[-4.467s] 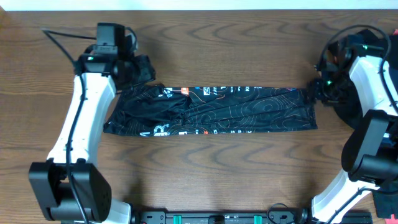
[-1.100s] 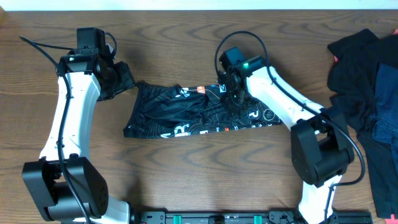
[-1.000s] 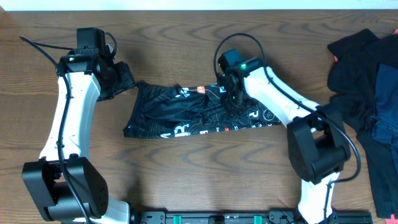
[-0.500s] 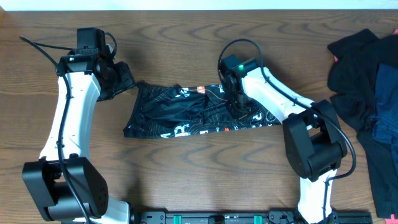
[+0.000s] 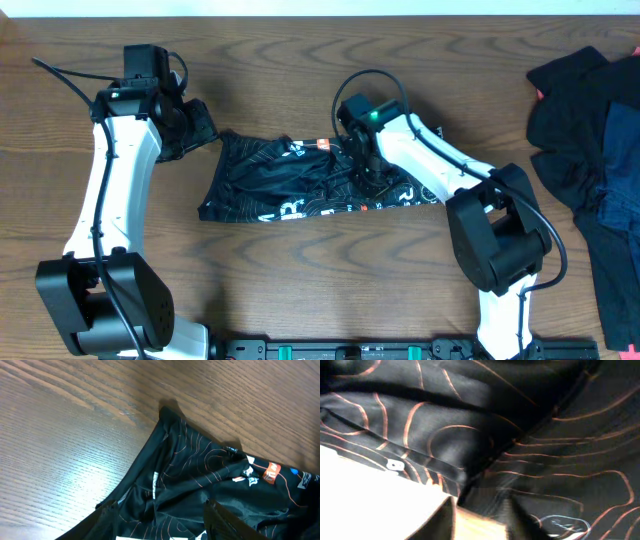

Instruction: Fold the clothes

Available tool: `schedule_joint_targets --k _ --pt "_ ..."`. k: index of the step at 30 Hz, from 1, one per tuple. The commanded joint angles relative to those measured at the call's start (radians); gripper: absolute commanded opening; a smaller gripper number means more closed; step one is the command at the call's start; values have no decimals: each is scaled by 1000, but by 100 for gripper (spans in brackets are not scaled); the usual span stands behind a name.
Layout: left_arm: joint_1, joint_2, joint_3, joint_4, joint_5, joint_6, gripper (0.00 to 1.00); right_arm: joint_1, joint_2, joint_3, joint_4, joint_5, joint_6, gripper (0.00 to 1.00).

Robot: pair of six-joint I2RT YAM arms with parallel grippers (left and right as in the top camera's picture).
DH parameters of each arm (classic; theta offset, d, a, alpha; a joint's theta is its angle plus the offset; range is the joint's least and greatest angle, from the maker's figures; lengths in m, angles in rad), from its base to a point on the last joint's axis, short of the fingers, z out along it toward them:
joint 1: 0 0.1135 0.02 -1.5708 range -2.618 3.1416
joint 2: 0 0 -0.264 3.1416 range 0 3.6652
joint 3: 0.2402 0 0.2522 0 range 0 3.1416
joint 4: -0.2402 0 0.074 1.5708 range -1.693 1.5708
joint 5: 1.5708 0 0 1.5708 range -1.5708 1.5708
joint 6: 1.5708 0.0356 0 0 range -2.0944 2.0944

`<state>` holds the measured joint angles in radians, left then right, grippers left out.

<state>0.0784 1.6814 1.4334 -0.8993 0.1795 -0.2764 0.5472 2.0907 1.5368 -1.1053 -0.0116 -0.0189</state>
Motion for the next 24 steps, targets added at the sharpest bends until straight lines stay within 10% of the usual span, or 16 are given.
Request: schedule_joint_targets --k 1,24 --pt "4 5 -10 -5 -8 14 62 5 -4 12 5 27 13 40" --pt "3 344 -37 6 211 331 80 -210 -142 85 27 134 167 67"
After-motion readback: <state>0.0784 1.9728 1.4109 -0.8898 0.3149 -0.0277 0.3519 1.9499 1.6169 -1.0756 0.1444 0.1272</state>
